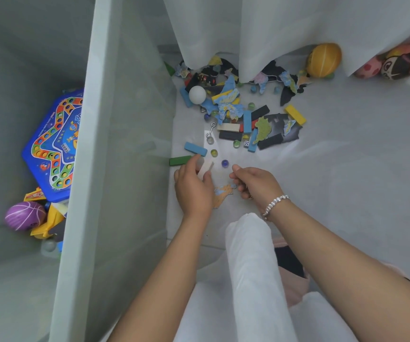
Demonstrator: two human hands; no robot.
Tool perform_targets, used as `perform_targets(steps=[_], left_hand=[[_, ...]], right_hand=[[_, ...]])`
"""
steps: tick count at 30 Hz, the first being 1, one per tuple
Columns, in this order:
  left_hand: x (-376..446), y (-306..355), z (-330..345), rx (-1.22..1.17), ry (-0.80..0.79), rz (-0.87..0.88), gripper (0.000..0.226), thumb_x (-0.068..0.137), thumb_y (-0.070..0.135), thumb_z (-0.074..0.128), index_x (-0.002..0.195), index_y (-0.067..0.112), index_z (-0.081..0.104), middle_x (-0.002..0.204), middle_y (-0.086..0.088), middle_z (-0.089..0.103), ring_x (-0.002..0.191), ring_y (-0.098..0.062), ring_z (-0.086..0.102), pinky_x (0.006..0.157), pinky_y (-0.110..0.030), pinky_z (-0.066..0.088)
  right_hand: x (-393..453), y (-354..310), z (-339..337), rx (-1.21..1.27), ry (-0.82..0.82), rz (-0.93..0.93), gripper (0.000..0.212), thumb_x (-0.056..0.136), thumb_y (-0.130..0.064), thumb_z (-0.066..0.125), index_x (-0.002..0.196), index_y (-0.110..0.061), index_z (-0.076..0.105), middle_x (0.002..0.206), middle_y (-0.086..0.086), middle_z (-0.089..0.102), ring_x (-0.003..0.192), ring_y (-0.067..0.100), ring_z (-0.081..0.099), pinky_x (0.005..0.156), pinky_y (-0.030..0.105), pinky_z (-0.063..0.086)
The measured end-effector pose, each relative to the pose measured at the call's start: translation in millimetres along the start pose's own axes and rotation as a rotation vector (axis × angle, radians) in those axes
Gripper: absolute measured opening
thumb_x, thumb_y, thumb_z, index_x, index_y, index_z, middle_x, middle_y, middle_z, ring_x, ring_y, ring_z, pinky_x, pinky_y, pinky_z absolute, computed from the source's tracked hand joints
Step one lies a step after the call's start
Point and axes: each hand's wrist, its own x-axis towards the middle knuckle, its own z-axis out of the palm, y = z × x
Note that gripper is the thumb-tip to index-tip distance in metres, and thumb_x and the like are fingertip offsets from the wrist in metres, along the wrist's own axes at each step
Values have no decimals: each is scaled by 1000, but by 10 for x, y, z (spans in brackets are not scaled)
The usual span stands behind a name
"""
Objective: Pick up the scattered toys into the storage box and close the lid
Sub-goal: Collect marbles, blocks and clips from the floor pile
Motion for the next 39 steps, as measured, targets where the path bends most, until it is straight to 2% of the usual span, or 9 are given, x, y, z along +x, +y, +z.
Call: perform_targets(steps=[4, 13, 17, 21, 23, 26, 32, 36, 39], left_hand=[[-31, -85, -113, -47, 146, -87, 35, 81, 8, 63, 117, 9, 61, 96, -6, 64, 99, -25, 50, 84, -21, 31], [-59, -225, -70, 123, 32, -35, 39, 84, 12, 65, 120, 2, 58, 115, -17, 52, 112, -33, 43, 94, -32, 33], [-39, -209, -50, 225, 39, -23, 41, 80, 15, 70, 119, 6, 62, 112, -15, 54, 109, -35, 44, 91, -34, 30], [-115, -202, 9, 136, 44, -33, 38, 82, 8, 67, 120, 5, 61, 113, -18, 53, 107, -36, 42, 89, -31, 33], [-94, -165, 16, 142, 5, -84, 41, 83, 11, 67, 122, 6, 59, 116, -17, 53, 110, -33, 41, 91, -31, 33], [-21, -119, -30, 235, -45, -102, 37, 77, 22, 74, 110, 10, 63, 114, -12, 56, 109, -32, 42, 88, -31, 29], [32, -82, -56, 97, -222, -111, 11, 82, 2, 57, 91, 5, 61, 102, -7, 45, 84, -30, 56, 72, -33, 47], [78, -26, -100, 7, -231, -187, 8, 84, 12, 62, 87, 8, 56, 83, 0, 53, 74, -19, 50, 52, -23, 34], [111, 74, -153, -122, -268, -287, 15, 87, 18, 63, 93, 14, 50, 78, 7, 54, 71, -13, 51, 55, -19, 37]], right_hand=[[18, -2, 3, 34, 4, -1, 25, 91, -29, 57, 72, -14, 63, 65, -1, 52, 53, 8, 44, 41, 14, 36], [21, 64, -30, 12, 74, -27, 26, 91, -28, 57, 70, -14, 63, 63, 0, 54, 52, 8, 45, 42, 13, 37], [-17, 153, -122, -183, 326, -182, 27, 90, -30, 58, 72, -12, 67, 62, -7, 57, 58, 4, 49, 53, 6, 37], [-35, 152, -410, -236, 605, -221, 27, 93, -28, 52, 88, -8, 69, 82, -3, 61, 73, 10, 51, 53, -2, 33], [-20, 163, -561, -240, 583, -176, 27, 93, -28, 50, 89, -9, 69, 87, -1, 63, 79, 12, 53, 53, 0, 32], [-9, 178, -647, -260, 514, -156, 28, 94, -30, 50, 89, -12, 70, 83, -4, 62, 74, 11, 53, 51, 0, 33], [29, 196, -602, -216, 444, -126, 30, 92, -32, 52, 86, -9, 70, 67, -16, 56, 61, 2, 49, 56, 14, 37], [45, 203, -563, -184, 426, -130, 30, 92, -32, 53, 86, -8, 70, 65, -14, 56, 57, 3, 49, 57, 16, 38], [47, 190, -535, -134, 409, -121, 30, 91, -32, 54, 86, -7, 70, 66, -13, 58, 57, 5, 49, 59, 19, 40]])
